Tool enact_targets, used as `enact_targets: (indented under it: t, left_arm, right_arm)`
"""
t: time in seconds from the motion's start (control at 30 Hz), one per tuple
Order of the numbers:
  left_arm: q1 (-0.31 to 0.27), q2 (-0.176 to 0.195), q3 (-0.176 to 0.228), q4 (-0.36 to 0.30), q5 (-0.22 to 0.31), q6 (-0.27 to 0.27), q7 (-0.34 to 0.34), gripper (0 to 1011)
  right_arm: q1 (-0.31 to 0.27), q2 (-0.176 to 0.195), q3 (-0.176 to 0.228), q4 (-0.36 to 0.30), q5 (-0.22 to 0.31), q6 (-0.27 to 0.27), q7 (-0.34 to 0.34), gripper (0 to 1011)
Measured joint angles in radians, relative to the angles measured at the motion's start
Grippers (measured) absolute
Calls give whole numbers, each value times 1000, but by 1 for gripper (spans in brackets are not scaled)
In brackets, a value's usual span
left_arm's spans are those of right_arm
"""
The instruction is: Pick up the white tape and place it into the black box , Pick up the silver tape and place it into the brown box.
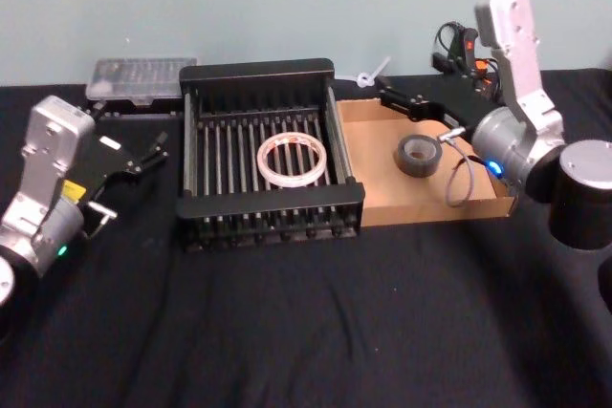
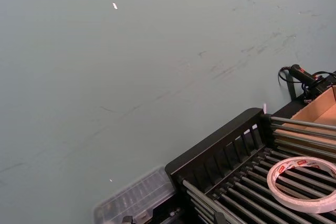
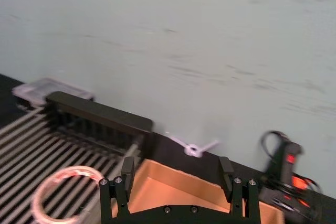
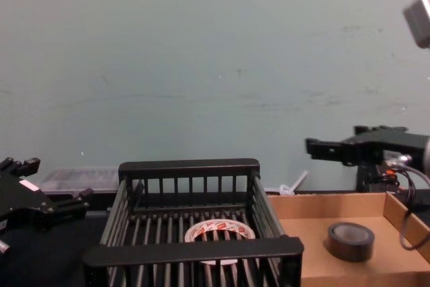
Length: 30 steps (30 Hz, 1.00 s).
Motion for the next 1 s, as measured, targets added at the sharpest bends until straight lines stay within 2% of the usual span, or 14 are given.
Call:
enact_targets:
  t: [0.13,0.4,0.77,1.0]
  left_arm:
    - [0,0,0,0,0,0,0,1002]
    - [0,0,0,0,0,0,0,1001]
    - [0,0,0,0,0,0,0,1002]
    - [0,0,0,0,0,0,0,1001]
  right_arm:
    - [-30,2,25,-3,-24,-25,-38,1002]
    - [-66,-2,46,22,-68,-72,-78,1002]
    - [-73,-25,62,80,-96,-69,-83,1002]
    - [-73,-24,61,78,-96,-69,-83,1002]
